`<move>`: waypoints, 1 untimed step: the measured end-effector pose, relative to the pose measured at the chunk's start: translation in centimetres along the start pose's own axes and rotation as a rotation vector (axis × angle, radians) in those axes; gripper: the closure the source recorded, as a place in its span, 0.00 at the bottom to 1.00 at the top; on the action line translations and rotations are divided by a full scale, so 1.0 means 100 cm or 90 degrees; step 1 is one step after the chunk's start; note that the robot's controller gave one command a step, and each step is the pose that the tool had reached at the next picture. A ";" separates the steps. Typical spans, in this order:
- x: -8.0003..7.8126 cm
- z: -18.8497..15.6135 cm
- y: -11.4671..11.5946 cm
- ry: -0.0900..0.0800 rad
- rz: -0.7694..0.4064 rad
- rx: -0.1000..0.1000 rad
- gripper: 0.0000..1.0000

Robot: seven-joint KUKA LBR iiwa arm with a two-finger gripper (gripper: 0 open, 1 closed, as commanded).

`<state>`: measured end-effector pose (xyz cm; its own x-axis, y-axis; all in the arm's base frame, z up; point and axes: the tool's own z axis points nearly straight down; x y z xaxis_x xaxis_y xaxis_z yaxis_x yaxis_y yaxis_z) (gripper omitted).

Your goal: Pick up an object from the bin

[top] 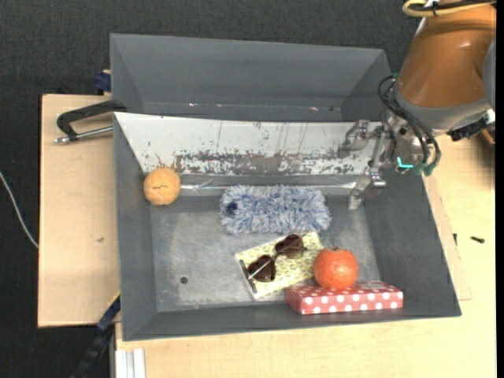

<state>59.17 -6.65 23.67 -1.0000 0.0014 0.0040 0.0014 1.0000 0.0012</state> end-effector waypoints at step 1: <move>-0.001 -0.004 0.000 -0.005 -0.001 0.001 0.00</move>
Offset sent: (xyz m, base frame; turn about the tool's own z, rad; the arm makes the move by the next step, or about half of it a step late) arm 0.0018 0.0134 -0.1226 0.1044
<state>59.32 -6.64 24.08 -1.0000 0.0003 -0.0038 0.0003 1.0000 0.0000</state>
